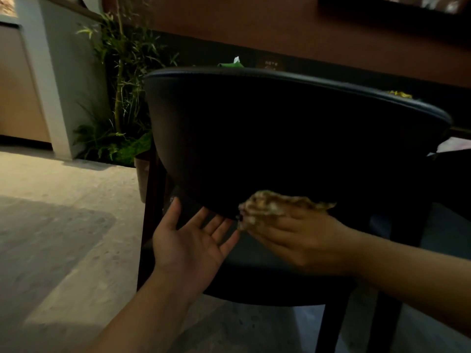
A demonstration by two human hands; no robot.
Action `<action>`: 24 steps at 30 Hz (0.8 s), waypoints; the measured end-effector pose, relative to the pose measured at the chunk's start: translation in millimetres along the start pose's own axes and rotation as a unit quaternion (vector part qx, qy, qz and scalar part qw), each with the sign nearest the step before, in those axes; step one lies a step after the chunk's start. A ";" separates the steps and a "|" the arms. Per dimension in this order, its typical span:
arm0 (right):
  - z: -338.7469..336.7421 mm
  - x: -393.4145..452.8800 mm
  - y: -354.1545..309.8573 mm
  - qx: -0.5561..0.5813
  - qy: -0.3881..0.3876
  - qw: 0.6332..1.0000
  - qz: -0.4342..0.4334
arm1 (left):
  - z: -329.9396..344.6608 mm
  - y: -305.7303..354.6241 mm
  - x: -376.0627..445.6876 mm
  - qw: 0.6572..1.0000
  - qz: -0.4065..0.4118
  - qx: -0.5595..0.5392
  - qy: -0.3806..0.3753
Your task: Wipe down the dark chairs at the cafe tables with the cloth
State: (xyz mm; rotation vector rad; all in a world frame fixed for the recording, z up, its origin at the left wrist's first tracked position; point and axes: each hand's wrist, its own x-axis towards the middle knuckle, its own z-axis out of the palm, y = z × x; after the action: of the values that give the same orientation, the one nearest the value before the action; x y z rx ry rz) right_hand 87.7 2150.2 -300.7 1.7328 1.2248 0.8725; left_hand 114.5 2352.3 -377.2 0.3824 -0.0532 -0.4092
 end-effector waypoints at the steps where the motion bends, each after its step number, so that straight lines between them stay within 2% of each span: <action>1: -6.2 6.8 9.8 0.017 0.044 0.998 0.037 | -1.2 3.0 1.2 1.000 -0.005 0.001 0.001; 4: -28.7 30.2 48.3 0.011 0.180 0.966 0.187 | -5.7 10.0 2.0 1.000 -0.019 0.012 -0.007; 6: -33.6 42.8 53.9 -0.020 0.198 0.953 0.230 | -7.2 9.2 1.5 1.000 -0.021 0.010 -0.014; 8: -21.6 43.6 33.3 -0.039 0.156 0.971 0.177 | -7.3 9.4 1.7 1.000 -0.022 0.005 -0.012; 10: -4.1 33.2 3.4 -0.033 0.055 0.994 0.089 | -6.6 11.0 1.9 0.999 -0.027 -0.003 -0.026; 12: 6.5 23.3 -16.7 -0.026 -0.044 0.998 0.023 | -6.6 11.4 1.7 0.998 -0.035 -0.009 -0.048; 13: 8.6 22.2 -19.5 -0.017 -0.062 0.998 0.009 | -7.5 11.3 1.7 0.998 -0.037 -0.009 -0.055; 15: 5.5 26.9 -11.1 0.009 -0.031 0.999 0.035 | -10.4 11.1 2.3 0.998 -0.035 -0.005 -0.059; 17: -8.1 39.6 10.9 0.019 0.061 0.992 0.108 | -13.0 12.1 3.5 0.998 -0.033 0.004 -0.049; 20: -30.3 58.4 46.2 -0.008 0.167 0.959 0.230 | -15.7 14.2 5.4 0.998 -0.037 0.017 -0.041; 22: -30.6 68.6 45.6 -0.048 0.180 0.950 0.252 | -16.8 16.0 5.4 0.998 -0.042 0.019 -0.046; 24: -16.3 68.3 22.4 -0.065 0.134 0.971 0.190 | -16.5 18.7 5.2 0.997 -0.048 0.014 -0.058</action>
State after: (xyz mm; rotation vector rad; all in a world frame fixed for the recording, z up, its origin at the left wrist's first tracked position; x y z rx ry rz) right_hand 101.5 2215.0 -268.3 1.8128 0.9867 1.4196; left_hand 128.4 2371.8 -385.7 0.3888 -0.1552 -0.5252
